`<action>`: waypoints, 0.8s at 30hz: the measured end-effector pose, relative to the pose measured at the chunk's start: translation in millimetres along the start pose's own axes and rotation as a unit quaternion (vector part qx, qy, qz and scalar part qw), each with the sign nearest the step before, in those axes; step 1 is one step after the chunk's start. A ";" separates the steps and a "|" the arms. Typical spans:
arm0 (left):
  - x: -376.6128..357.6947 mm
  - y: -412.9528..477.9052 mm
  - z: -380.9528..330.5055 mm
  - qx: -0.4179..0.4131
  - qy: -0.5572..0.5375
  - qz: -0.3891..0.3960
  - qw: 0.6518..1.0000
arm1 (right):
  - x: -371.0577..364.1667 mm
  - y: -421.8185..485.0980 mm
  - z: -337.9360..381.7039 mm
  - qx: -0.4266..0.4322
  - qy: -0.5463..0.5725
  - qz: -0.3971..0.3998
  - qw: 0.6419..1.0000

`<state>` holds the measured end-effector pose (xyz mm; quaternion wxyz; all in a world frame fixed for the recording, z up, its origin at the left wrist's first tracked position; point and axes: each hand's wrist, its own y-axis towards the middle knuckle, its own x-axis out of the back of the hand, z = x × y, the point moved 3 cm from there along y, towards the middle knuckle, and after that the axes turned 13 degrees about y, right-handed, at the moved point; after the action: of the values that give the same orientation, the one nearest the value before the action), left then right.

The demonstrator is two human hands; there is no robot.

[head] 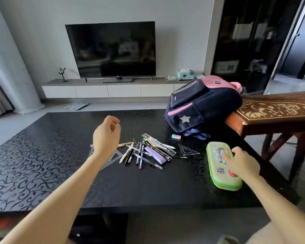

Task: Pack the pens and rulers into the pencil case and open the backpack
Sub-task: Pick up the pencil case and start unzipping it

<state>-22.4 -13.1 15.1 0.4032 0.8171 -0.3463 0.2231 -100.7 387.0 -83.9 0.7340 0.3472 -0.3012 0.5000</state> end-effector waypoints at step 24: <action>-148.5 -72.2 -11.4 0.258 -0.356 0.420 0.794 | -87.4 -110.0 104.1 0.089 0.324 0.185 0.924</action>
<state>-67.6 84.9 -110.3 -0.1079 0.6865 -0.7042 0.1456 -34.7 228.2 -115.7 0.6520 0.1679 -0.0606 0.7369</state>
